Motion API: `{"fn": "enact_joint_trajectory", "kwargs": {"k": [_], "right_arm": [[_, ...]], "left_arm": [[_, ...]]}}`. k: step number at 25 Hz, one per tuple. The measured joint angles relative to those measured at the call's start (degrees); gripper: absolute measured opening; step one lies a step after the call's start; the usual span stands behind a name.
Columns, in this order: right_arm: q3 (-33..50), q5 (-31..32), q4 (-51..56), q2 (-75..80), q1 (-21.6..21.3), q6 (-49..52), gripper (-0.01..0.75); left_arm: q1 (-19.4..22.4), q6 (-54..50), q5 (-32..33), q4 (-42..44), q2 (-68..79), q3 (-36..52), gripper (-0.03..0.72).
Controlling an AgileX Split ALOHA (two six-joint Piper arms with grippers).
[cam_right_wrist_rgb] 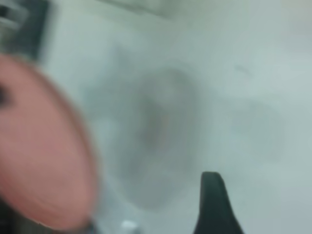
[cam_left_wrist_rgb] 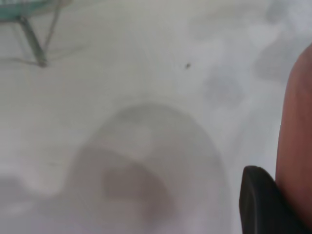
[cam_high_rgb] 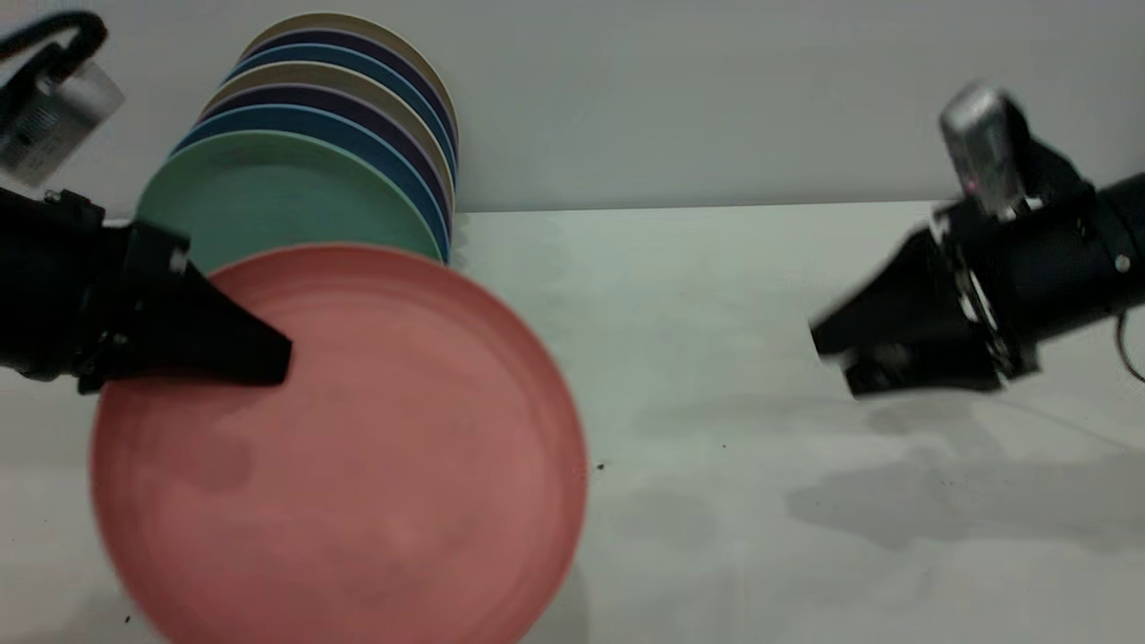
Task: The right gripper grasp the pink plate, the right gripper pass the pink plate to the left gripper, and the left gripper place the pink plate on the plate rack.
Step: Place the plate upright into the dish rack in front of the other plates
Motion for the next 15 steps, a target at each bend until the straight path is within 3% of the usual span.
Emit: {"fn": "enact_joint_trajectory", "kwargs": {"k": [2, 7, 11, 15], "right_arm": [[0.0, -5.6, -5.6, -2.2, 0.1, 4.0, 0.512], [0.0, -10.9, -13.7, -9.2, 0.1, 11.1, 0.512], [0.1, -11.5, -16.6, -13.6, 0.1, 13.1, 0.512], [0.1, -11.0, -17.0, -14.9, 0.1, 13.5, 0.512]], "left_arm": [[0.0, 0.4, 0.1, 5.4, 0.0, -2.3, 0.104], [0.0, 5.1, 0.9, 20.2, -2.3, -9.7, 0.104], [0.0, 19.9, 2.8, 28.4, -5.1, -15.8, 0.104], [0.0, 32.3, 3.0, 29.7, -6.0, -20.8, 0.104]]}}
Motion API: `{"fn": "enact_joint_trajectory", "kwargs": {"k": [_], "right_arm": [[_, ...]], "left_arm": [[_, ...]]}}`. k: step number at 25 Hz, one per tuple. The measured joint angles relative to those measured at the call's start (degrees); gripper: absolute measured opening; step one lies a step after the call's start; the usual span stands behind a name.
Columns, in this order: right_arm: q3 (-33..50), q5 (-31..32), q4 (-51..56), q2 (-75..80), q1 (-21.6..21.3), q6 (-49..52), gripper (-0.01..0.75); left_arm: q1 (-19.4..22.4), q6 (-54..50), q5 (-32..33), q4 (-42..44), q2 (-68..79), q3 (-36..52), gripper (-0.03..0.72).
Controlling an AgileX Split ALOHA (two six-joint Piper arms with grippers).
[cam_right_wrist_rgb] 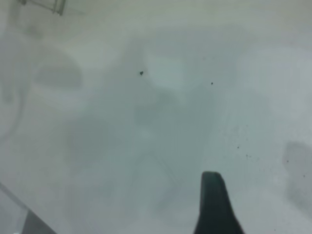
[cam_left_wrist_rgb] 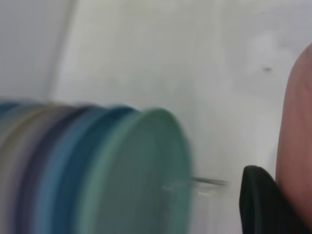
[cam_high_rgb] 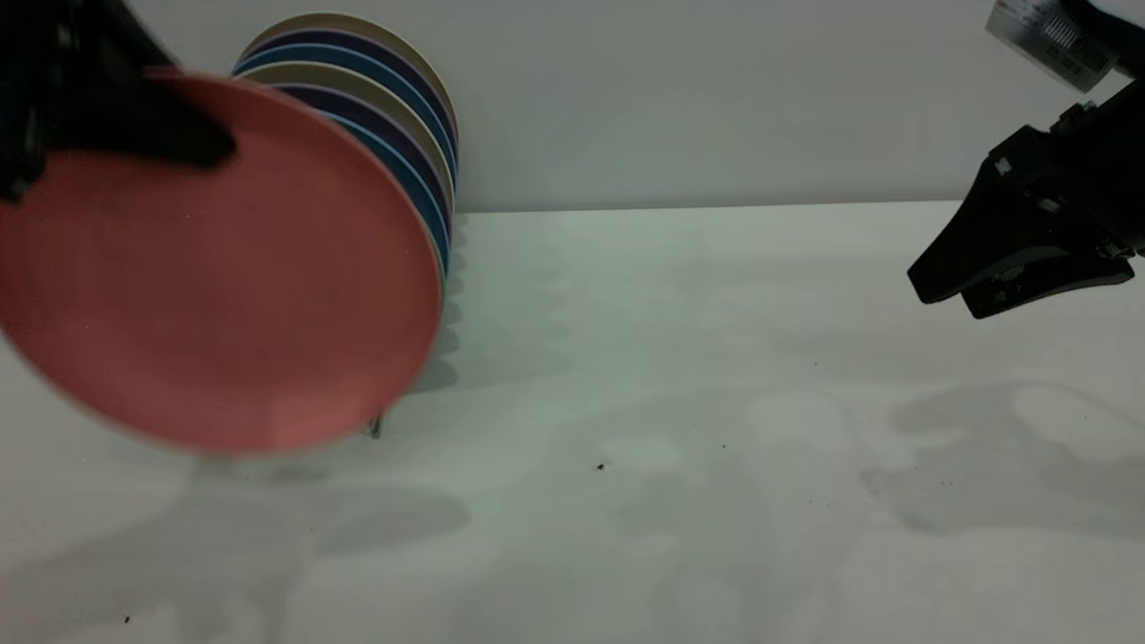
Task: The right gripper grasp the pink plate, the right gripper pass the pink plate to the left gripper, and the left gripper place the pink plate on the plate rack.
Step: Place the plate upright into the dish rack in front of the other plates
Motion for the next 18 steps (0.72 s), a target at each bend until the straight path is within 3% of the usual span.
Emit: {"fn": "enact_joint_trajectory", "kwargs": {"k": [8, 18], "right_arm": [[0.0, 1.7, -0.3, 0.0, 0.0, 0.2, 0.512], [0.0, 1.8, -0.3, 0.0, 0.0, 0.3, 0.512]], "left_arm": [[0.0, 1.9, -4.6, 3.3, 0.0, -5.9, 0.104], [0.0, 1.9, -10.1, 10.6, 1.7, -6.4, 0.104]]}}
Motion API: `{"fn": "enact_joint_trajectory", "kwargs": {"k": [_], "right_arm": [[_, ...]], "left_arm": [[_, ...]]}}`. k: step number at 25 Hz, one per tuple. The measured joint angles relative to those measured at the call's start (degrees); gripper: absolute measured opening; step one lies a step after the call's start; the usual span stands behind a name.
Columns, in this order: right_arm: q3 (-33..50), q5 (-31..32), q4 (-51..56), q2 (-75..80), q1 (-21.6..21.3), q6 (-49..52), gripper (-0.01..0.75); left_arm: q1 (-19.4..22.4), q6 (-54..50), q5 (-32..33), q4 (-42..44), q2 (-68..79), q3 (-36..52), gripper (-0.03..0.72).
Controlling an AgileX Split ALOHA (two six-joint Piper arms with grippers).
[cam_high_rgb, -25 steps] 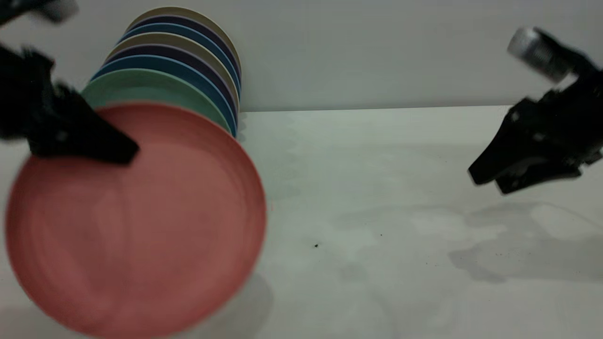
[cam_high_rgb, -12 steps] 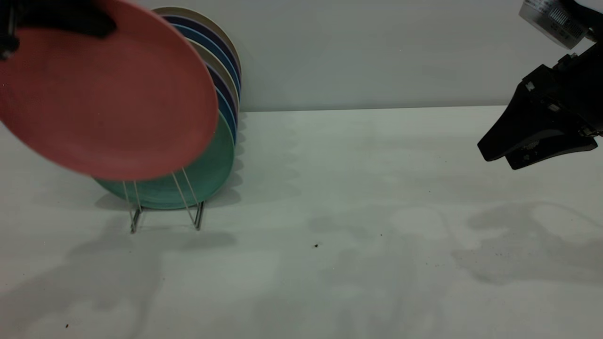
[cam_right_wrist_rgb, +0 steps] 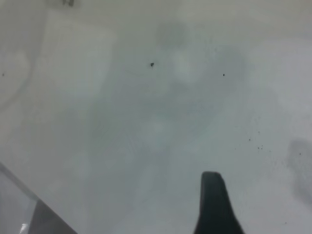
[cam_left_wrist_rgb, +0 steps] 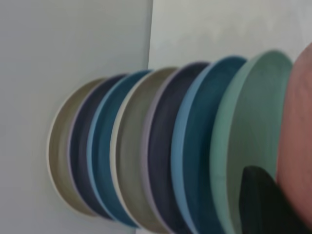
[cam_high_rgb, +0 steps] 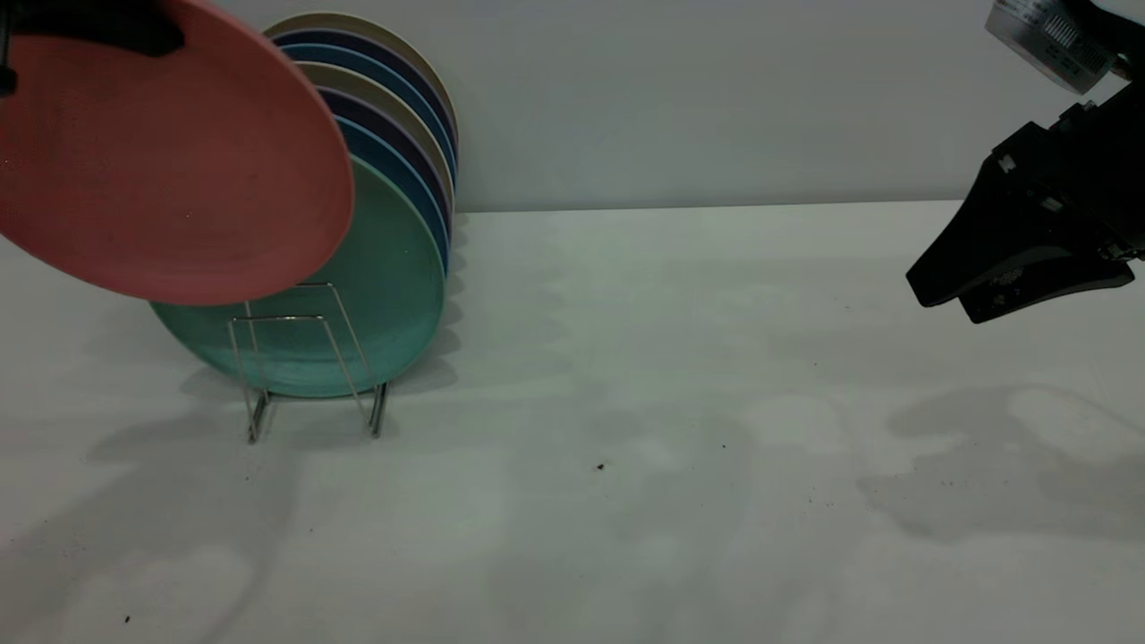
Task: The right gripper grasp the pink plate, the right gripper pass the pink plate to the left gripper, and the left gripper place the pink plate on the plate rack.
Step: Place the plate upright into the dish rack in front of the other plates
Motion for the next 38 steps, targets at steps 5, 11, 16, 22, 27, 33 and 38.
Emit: {"fn": "enact_joint_trajectory", "kwargs": {"k": [5, 11, 16, 22, 27, 33, 38], "right_arm": [[0.0, 0.3, -0.1, 0.0, 0.0, 0.0, 0.512], [0.0, 0.4, -0.1, 0.0, 0.0, 0.0, 0.512], [0.0, 0.4, -0.1, 0.0, 0.0, 0.0, 0.512], [0.0, 0.4, -0.2, 0.0, 0.0, 0.0, 0.512], [0.0, 0.4, -0.2, 0.0, 0.0, -0.1, 0.512], [0.0, 0.4, -0.2, 0.0, 0.0, -0.2, 0.512], [0.0, 0.4, -0.2, 0.0, 0.0, -0.2, 0.512]], "left_arm": [[0.0, 0.0, -2.3, 0.5, 2.4, 0.0, 0.104], [-0.1, 0.0, -3.7, 0.5, 3.4, 0.0, 0.104], [-1.5, 0.0, -5.2, 0.5, 3.6, -0.1, 0.104], [-3.6, 0.0, -5.2, -1.4, 6.3, -0.1, 0.104], [-3.7, 0.0, -6.8, -2.0, 8.3, -0.1, 0.104], [-3.7, 0.0, -7.6, -2.3, 10.9, -0.1, 0.104], [-3.7, 0.0, -8.2, -2.3, 13.4, -0.3, 0.104]]}}
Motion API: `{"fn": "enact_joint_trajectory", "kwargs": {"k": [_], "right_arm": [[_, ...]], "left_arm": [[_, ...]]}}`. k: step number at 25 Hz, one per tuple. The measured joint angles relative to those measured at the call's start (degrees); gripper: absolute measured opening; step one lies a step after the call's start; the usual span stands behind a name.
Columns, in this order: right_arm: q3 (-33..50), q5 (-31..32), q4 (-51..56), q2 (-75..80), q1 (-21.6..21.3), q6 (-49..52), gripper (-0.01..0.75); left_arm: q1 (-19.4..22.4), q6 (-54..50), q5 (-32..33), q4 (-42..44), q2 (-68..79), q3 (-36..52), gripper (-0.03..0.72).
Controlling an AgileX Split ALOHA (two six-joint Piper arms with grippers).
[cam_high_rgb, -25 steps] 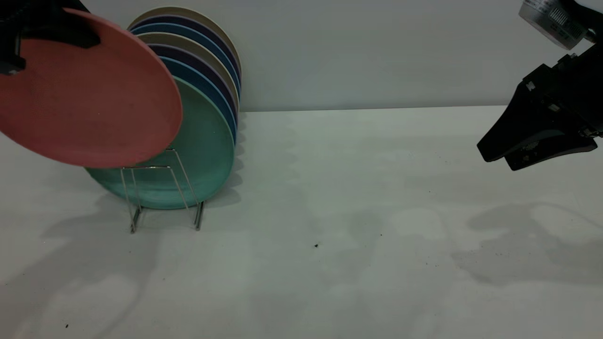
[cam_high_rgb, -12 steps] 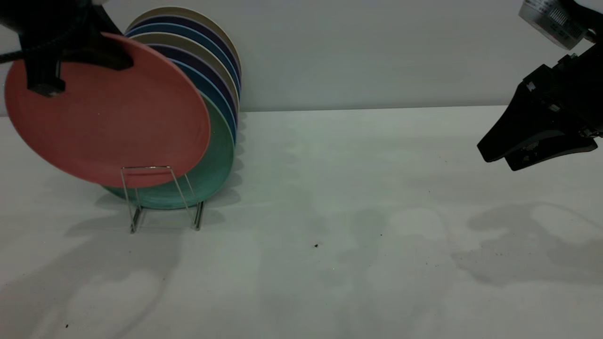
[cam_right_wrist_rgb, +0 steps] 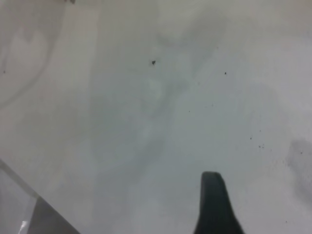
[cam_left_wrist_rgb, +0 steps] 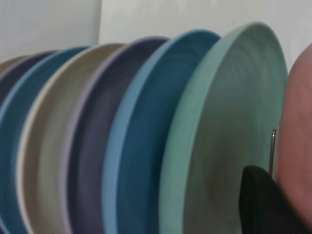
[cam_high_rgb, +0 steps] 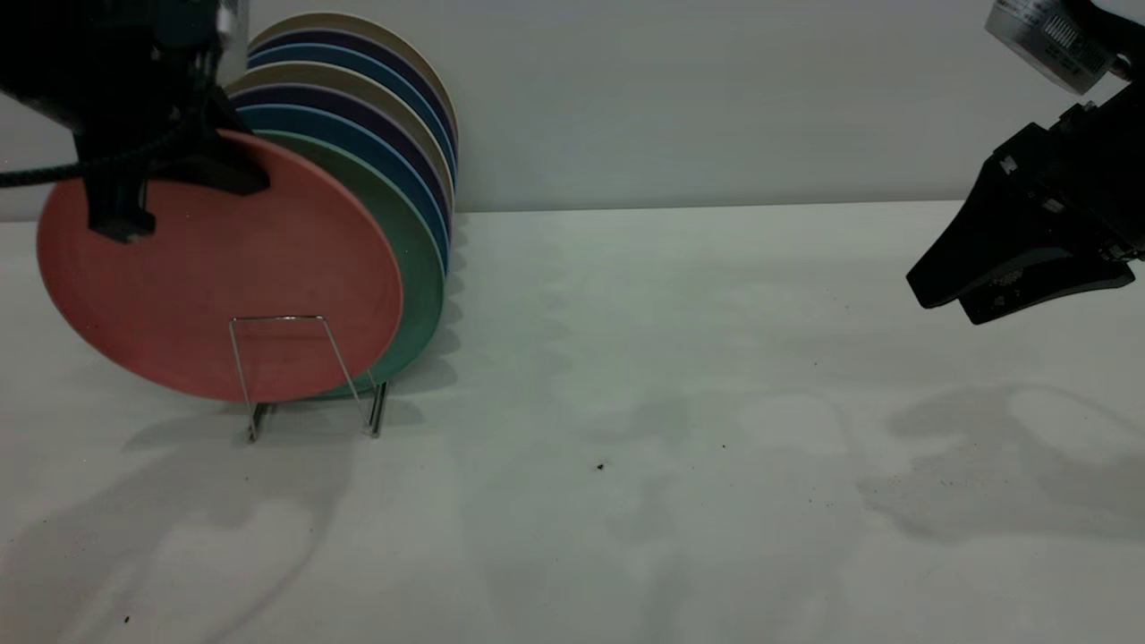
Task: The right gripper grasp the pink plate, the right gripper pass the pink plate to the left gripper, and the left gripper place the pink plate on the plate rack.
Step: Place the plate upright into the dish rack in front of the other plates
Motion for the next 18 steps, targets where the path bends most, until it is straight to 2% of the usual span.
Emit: {"fn": "enact_joint_trajectory", "kwargs": {"k": [9, 11, 18], "right_arm": [[0.0, -0.2, 0.0, 0.0, 0.0, 0.0, 0.512], [0.0, -0.2, 0.0, 0.0, 0.0, 0.0, 0.512], [0.0, -0.2, 0.0, 0.0, 0.0, 0.0, 0.512]], "left_arm": [[0.0, 0.0, 0.9, -3.5, 1.0, -0.2, 0.113], [0.0, 0.0, 1.1, -4.7, 1.0, -0.2, 0.141], [0.0, 0.0, 1.8, -6.7, 1.2, -0.2, 0.312]]}}
